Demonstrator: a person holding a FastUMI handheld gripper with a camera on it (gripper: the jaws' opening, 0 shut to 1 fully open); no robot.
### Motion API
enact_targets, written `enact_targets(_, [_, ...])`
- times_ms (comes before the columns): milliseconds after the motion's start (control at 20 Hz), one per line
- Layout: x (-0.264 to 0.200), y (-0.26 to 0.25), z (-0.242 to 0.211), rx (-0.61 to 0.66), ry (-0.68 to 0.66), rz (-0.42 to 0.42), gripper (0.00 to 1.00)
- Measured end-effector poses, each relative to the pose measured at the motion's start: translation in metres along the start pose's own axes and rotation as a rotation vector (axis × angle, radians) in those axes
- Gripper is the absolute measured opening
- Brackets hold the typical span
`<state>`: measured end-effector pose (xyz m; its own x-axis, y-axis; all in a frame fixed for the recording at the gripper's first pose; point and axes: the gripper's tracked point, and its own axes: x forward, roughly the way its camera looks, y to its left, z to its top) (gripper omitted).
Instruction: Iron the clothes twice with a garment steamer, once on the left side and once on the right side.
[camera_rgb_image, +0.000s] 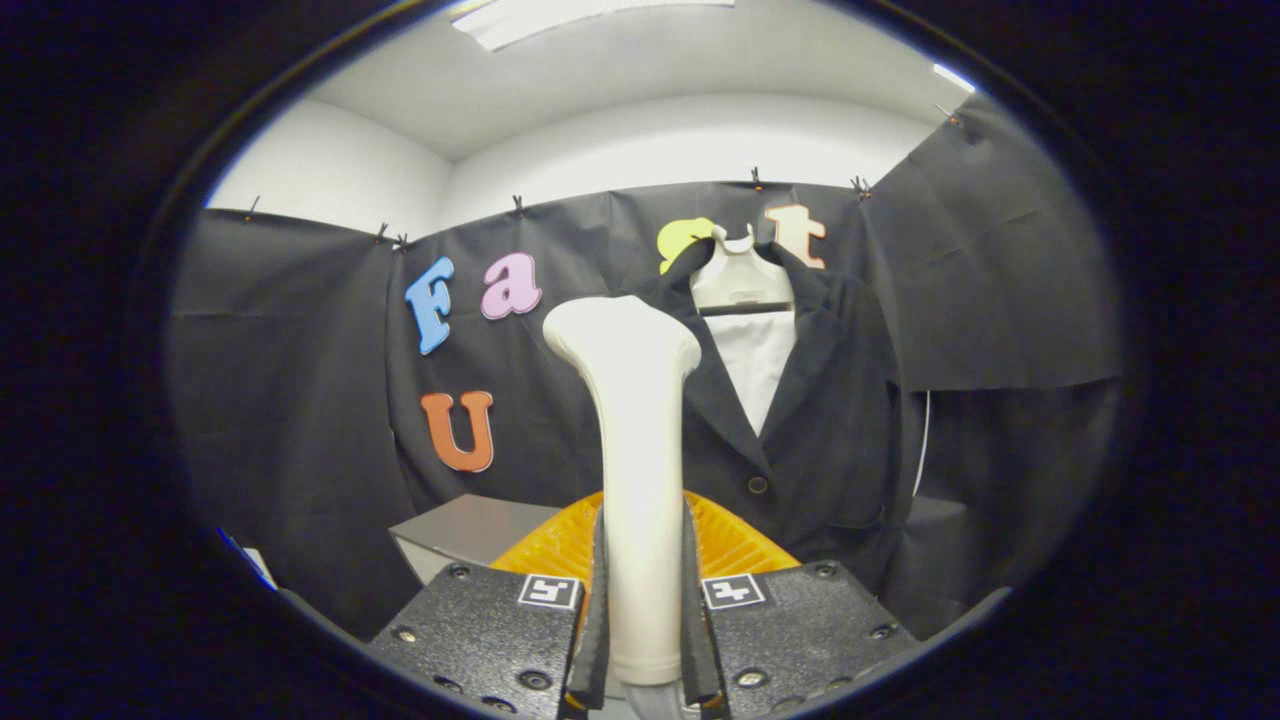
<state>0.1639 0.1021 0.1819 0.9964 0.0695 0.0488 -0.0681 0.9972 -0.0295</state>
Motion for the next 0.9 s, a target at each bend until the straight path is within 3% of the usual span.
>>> enact_targets(300, [0.03, -0.015, 0.025, -0.033, -0.086, -0.006, 0.31])
enact_targets(500, [0.047, -0.024, 0.04, -0.075, -0.154, -0.061, 0.31])
enact_targets(900, [0.078, -0.035, 0.02, -0.082, -0.115, -0.069, 0.31])
